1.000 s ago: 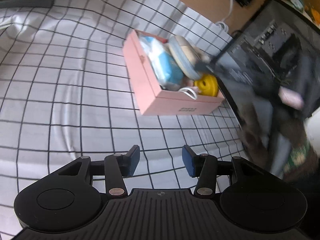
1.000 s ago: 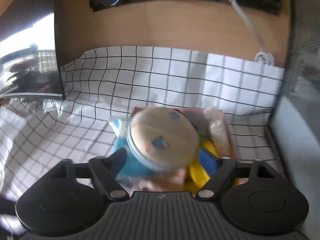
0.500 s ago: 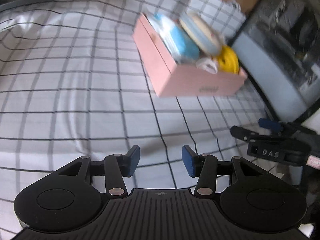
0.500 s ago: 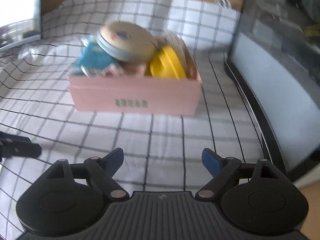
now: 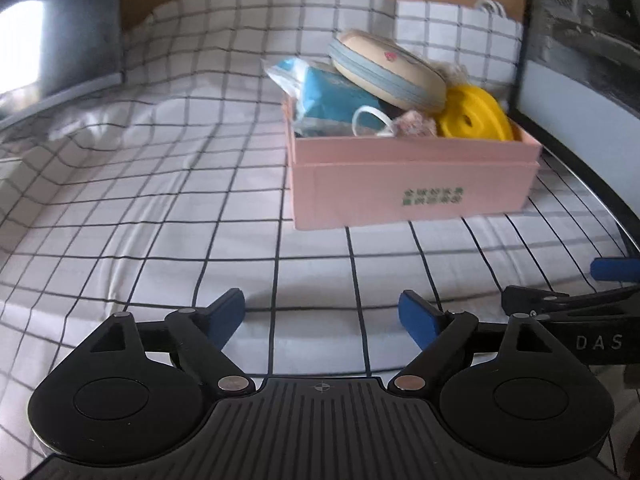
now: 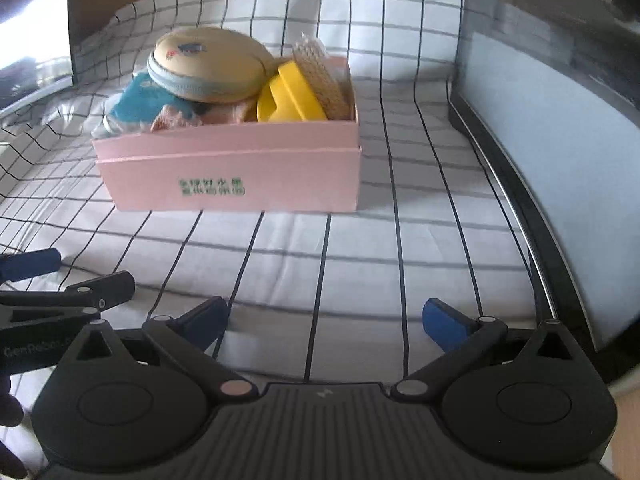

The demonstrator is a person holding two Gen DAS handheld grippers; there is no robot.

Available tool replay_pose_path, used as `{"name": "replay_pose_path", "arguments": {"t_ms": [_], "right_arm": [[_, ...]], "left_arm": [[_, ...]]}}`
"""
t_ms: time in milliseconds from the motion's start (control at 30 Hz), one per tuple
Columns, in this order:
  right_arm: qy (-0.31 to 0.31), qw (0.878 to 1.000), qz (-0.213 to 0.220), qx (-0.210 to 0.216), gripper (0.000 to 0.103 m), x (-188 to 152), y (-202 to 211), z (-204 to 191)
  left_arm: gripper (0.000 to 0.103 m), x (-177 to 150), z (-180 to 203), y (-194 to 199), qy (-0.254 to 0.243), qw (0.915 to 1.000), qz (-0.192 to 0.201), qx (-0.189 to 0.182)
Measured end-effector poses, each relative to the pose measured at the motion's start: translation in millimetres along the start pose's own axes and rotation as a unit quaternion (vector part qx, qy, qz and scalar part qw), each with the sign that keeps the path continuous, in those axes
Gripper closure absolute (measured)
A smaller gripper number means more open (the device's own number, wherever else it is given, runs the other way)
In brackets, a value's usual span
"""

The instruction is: Organize soft objects

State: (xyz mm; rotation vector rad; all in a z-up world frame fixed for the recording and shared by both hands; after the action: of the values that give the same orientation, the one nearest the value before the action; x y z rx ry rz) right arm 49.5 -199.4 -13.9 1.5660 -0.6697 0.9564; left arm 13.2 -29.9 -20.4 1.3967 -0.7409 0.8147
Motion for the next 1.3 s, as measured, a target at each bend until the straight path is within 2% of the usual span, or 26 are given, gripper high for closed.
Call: {"name": "replay_pose_path", "arguments": {"t_ms": [100, 233, 300, 1300], "right_arm": [[0.002, 1.0, 0.018, 0.004, 0.0, 0.2, -3.7, 2.8], [-0.005, 1.0, 0.026, -0.006, 0.0, 2.2, -7.0, 5.7], [-0.003, 0.999, 0.043, -0.002, 0.0, -1.0, -7.3, 6.2], [-0.003, 0.999, 0.043, -0.001, 0.0, -0.5, -7.3, 7.2]], "left_arm": [[0.015, -5.5, 4.2, -0.8, 0.01, 0.9995, 0.022, 0.021], [0.014, -6.0, 3.7, 0.8, 0.011, 0.9992, 0.03, 0.024], [0.013, -5.3, 4.8, 0.4, 0.013, 0.999, 0.033, 0.029], [0.012, -5.1, 2.5, -3.7, 0.011, 0.9988, 0.038, 0.028]]}}
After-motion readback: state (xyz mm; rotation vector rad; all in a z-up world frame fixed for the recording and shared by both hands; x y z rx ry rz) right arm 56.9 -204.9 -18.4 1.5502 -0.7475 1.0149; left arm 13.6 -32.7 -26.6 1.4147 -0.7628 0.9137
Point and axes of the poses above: each gripper's, at about its wrist camera, not at the fingertips, and y roughly against the way its jaws point, z to its right, x to its top, the point moved 1 cm from there along -y, roughly the way its jaws point, and after that the axes turned 10 degrees about z, right-handed, at the moved point
